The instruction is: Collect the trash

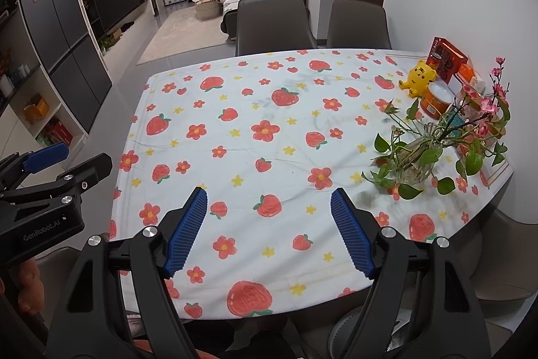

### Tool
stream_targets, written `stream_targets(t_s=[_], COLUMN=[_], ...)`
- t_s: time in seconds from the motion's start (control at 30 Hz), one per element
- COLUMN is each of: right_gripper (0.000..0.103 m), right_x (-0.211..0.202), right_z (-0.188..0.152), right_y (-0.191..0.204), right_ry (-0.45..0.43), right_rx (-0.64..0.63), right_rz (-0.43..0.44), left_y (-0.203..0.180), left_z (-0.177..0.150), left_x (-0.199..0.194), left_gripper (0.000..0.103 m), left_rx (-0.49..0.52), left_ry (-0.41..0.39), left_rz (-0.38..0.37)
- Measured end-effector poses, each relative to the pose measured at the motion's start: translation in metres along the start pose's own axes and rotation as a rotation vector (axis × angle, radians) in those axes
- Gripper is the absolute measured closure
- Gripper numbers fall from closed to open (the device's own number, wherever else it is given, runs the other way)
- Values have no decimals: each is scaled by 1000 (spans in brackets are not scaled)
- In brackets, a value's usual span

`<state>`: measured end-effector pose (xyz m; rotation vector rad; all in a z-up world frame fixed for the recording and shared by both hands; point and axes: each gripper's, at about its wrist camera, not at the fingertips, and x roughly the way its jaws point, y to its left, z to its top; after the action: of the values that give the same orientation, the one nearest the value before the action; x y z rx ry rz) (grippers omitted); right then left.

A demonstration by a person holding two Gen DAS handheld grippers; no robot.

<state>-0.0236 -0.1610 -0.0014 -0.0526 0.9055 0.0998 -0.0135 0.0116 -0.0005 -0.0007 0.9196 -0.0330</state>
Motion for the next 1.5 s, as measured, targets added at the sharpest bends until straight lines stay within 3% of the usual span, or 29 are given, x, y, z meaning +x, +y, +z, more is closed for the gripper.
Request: stream_targets(t_s=[1.5], right_gripper=[30], right_x=[-1], right_z=[4], right_y=[2], right_ry=[-2], right_rx=[-1], right_rz=[3], left_y=[-1], left_z=[10], left_x=[0], left_gripper=[23], left_rx=[5], left_ry=[2], left_rz=[-3])
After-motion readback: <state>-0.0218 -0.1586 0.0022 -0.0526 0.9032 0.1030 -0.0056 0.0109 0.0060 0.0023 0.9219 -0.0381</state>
